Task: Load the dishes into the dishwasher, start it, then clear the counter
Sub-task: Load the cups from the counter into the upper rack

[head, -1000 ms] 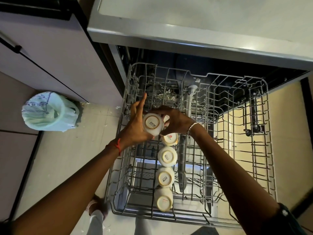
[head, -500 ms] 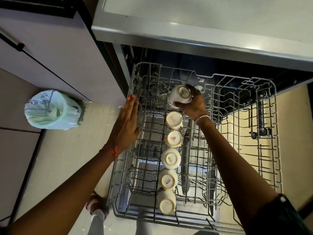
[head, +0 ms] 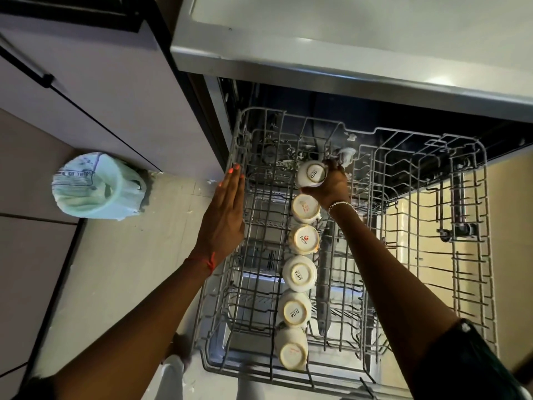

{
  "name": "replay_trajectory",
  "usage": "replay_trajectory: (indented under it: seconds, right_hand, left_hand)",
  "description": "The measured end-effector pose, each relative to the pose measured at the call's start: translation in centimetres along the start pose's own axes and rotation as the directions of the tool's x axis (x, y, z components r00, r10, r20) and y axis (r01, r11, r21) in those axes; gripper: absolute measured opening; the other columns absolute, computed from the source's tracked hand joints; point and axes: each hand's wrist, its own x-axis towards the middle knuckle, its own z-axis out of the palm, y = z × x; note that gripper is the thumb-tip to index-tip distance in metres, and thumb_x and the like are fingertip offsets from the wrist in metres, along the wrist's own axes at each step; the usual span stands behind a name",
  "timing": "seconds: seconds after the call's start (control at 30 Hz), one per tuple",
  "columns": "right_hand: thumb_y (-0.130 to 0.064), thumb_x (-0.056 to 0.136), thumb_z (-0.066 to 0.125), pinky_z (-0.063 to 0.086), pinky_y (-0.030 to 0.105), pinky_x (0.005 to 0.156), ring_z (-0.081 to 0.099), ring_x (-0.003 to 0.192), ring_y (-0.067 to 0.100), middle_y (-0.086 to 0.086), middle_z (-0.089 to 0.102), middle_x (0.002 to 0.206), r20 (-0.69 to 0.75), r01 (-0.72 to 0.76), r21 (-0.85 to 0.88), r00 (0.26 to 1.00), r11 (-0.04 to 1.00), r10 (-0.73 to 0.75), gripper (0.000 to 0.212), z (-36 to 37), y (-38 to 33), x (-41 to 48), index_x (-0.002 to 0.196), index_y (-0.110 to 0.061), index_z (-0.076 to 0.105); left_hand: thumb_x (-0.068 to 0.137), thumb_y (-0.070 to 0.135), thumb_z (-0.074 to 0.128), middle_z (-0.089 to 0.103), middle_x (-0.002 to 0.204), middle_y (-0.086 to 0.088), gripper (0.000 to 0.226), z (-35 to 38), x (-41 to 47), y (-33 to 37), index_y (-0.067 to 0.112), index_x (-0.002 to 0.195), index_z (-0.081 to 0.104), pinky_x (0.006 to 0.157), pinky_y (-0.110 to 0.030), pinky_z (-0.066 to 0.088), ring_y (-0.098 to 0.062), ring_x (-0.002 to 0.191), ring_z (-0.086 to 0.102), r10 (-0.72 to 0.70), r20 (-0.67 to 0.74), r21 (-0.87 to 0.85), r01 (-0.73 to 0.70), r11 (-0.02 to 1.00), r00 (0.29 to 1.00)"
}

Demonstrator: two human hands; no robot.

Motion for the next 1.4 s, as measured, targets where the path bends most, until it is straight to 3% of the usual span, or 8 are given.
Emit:
replay_trajectory:
  seconds: [0.13, 0.33, 0.47, 0.6, 0.83, 0.93, 1.13, 1.4]
  right_hand:
    - [-0.014, 0.066, 0.081, 0.026, 0.028, 0.105, 0.034, 0.126, 0.031, 0.018, 0.045, 0.131, 0.019, 0.030, -0.061, 0.999, 0.998, -0.029, 0.073, 0.1, 0.1, 0.0, 0.127, -0.003, 0.043]
    - [-0.035, 0.067, 0.079, 0.010, 0.026, 0.108, 0.014, 0.138, 0.031, 0.017, 0.033, 0.143, 0.103, -0.001, -0.168, 0.994, 0.986, 0.019, 0.078, 0.5, 1.0, 0.3, 0.129, -0.002, 0.044]
    - [-0.037, 0.073, 0.074, 0.018, 0.028, 0.105, 0.028, 0.131, 0.029, 0.017, 0.046, 0.132, 0.079, -0.027, -0.135, 0.996, 0.991, 0.038, 0.062, 0.3, 1.3, 0.5, 0.120, -0.001, 0.054]
    - [-0.040, 0.068, 0.077, 0.038, 0.038, 0.102, 0.046, 0.119, 0.030, 0.014, 0.055, 0.123, 0.013, -0.105, 0.013, 0.994, 0.994, 0.105, 0.063, 0.2, 1.0, 0.4, 0.115, -0.002, 0.059]
    - [-0.038, 0.079, 0.068, 0.045, 0.033, 0.096, 0.055, 0.111, 0.029, 0.015, 0.060, 0.118, -0.089, -0.225, 0.238, 0.964, 0.945, 0.252, 0.056, -0.2, 0.2, -0.4, 0.120, -0.002, 0.057]
    - [-0.039, 0.078, 0.068, 0.043, 0.043, 0.098, 0.050, 0.115, 0.031, 0.015, 0.055, 0.123, -0.156, -0.216, 0.256, 0.953, 0.942, 0.261, 0.058, -0.4, 0.2, -1.5, 0.120, -0.002, 0.054]
    - [-0.026, 0.087, 0.061, 0.033, 0.037, 0.104, 0.036, 0.124, 0.033, 0.020, 0.047, 0.129, -0.157, -0.104, 0.067, 0.981, 0.992, 0.114, 0.047, -1.3, -2.5, -5.9, 0.124, 0.001, 0.049]
    - [-0.017, 0.089, 0.053, 0.043, 0.039, 0.086, 0.058, 0.096, 0.040, 0.028, 0.063, 0.097, -0.004, 0.125, -0.087, 0.992, 0.988, -0.126, 0.027, 1.1, -13.0, -12.8, 0.090, 0.008, 0.064]
  left_hand:
    - [0.065, 0.004, 0.070, 0.022, 0.149, -0.024, 0.095, -0.1, 0.0, 0.1, 0.002, 0.142, 0.014, 0.109, -0.046, 0.031, -0.030, 0.138, 0.012, 0.006, -0.003, -0.019, -0.006, 1.000, 1.000]
    - [0.065, 0.003, 0.069, 0.019, 0.151, -0.022, 0.096, 0.2, 0.0, -0.1, -0.001, 0.143, 0.013, 0.115, -0.033, 0.012, -0.028, 0.139, 0.010, -0.014, 0.007, -0.040, 0.014, 0.999, 1.000]
    - [0.065, 0.003, 0.070, 0.020, 0.150, -0.022, 0.096, 0.1, 0.1, 0.0, -0.002, 0.142, 0.014, 0.113, -0.041, 0.026, -0.028, 0.139, 0.011, -0.018, 0.005, -0.036, 0.018, 0.999, 1.000]
    - [0.066, 0.000, 0.068, 0.017, 0.152, -0.021, 0.094, 0.3, 0.0, -0.1, -0.003, 0.143, 0.015, 0.115, -0.033, 0.009, -0.027, 0.140, 0.008, -0.021, 0.009, -0.047, 0.022, 0.999, 1.000]
    - [0.063, 0.003, 0.071, 0.020, 0.150, -0.023, 0.097, 0.2, 0.0, -0.1, -0.006, 0.142, 0.016, 0.110, -0.044, 0.028, -0.030, 0.139, 0.014, -0.001, 0.013, -0.039, 0.001, 0.999, 1.000]
    - [0.066, 0.005, 0.070, 0.008, 0.153, -0.019, 0.099, 0.0, 0.0, -0.3, -0.005, 0.143, 0.011, 0.116, -0.040, 0.016, -0.028, 0.141, 0.005, 0.010, 0.066, -0.090, -0.004, 0.996, 0.998]
    - [0.075, 0.015, 0.068, -0.017, 0.152, -0.009, 0.101, -1.2, 0.0, -0.9, 0.003, 0.146, -0.003, 0.114, -0.032, -0.011, -0.025, 0.141, -0.015, 0.078, 0.195, -0.185, -0.041, 0.982, 0.978]
    - [0.075, 0.024, 0.064, 0.031, 0.147, -0.020, 0.074, -9.1, -5.3, -7.6, 0.001, 0.139, 0.035, 0.109, -0.046, 0.016, -0.034, 0.138, 0.019, 0.168, 0.048, -0.142, -0.160, 0.977, 0.985]
